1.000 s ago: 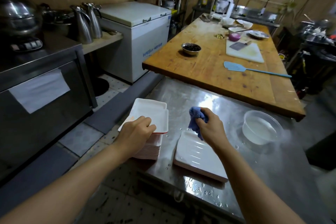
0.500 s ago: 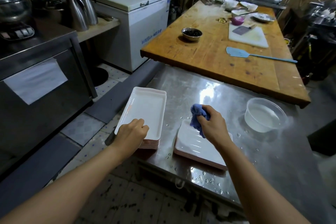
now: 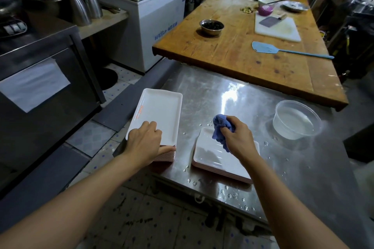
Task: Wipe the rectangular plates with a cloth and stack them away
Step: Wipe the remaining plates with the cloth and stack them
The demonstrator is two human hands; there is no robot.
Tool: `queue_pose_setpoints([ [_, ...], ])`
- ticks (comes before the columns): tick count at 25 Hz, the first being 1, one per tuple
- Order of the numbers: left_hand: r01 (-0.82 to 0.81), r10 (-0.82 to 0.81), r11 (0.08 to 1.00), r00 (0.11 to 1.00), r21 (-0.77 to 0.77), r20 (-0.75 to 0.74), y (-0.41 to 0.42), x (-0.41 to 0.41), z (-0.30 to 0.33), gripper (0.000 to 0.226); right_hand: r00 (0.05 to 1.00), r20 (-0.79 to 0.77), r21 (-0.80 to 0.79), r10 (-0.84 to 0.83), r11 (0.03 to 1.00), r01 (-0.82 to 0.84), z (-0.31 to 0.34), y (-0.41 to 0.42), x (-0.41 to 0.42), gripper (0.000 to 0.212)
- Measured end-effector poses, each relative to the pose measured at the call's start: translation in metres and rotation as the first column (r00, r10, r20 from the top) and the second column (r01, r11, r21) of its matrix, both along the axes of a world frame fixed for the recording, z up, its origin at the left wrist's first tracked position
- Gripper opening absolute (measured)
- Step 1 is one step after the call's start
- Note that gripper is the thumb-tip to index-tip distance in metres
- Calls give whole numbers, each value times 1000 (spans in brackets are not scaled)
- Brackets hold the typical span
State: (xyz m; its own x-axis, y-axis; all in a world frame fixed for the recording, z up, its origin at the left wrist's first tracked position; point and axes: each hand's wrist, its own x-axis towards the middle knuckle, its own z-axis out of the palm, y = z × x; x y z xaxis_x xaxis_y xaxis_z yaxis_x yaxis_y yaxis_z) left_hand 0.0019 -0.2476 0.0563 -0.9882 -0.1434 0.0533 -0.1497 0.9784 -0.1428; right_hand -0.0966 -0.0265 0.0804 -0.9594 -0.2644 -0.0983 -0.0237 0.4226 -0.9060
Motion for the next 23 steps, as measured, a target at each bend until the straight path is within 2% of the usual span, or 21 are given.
queue_pose_setpoints([
  [2,26,-19,998,994,58,-108,16,-8,5,58,1000,13,-5,-24,1000,24,-3,5,-2,27],
  [4,159,-99,960,963,230,-251,40,-19,7,45,996,23,-7,-88,996,88,-7,11,-6,30],
  [6,142,-63,887,980,439,-191,65,-36,2,42,990,7,31,-143,989,143,-12,19,-11,34],
  [8,-2,15,833,1000,553,-19,83,-52,-11,46,987,-17,74,-162,984,163,-19,26,-14,34],
  [12,-212,98,817,968,537,233,95,-74,-43,48,965,-129,183,-230,951,251,-48,42,-19,25],
  [15,-312,157,813,930,491,332,96,-78,-60,45,950,-199,351,-239,888,297,-68,59,-23,25],
  [16,-320,162,811,928,491,336,96,-79,-64,43,960,-213,461,-180,848,261,-74,64,-23,26],
  [18,-310,161,798,936,517,314,95,-80,-72,41,977,-212,690,-7,707,155,-85,72,-18,31],
  [19,-305,161,788,941,535,298,94,-80,-74,40,972,-232,737,42,659,147,-90,75,-14,34],
  [21,-292,160,770,949,567,272,92,-81,-78,39,950,-309,709,53,679,193,-96,78,-8,32],
  [23,-281,160,763,955,582,252,91,-81,-79,41,956,-295,669,-7,713,212,-99,80,-9,24],
])
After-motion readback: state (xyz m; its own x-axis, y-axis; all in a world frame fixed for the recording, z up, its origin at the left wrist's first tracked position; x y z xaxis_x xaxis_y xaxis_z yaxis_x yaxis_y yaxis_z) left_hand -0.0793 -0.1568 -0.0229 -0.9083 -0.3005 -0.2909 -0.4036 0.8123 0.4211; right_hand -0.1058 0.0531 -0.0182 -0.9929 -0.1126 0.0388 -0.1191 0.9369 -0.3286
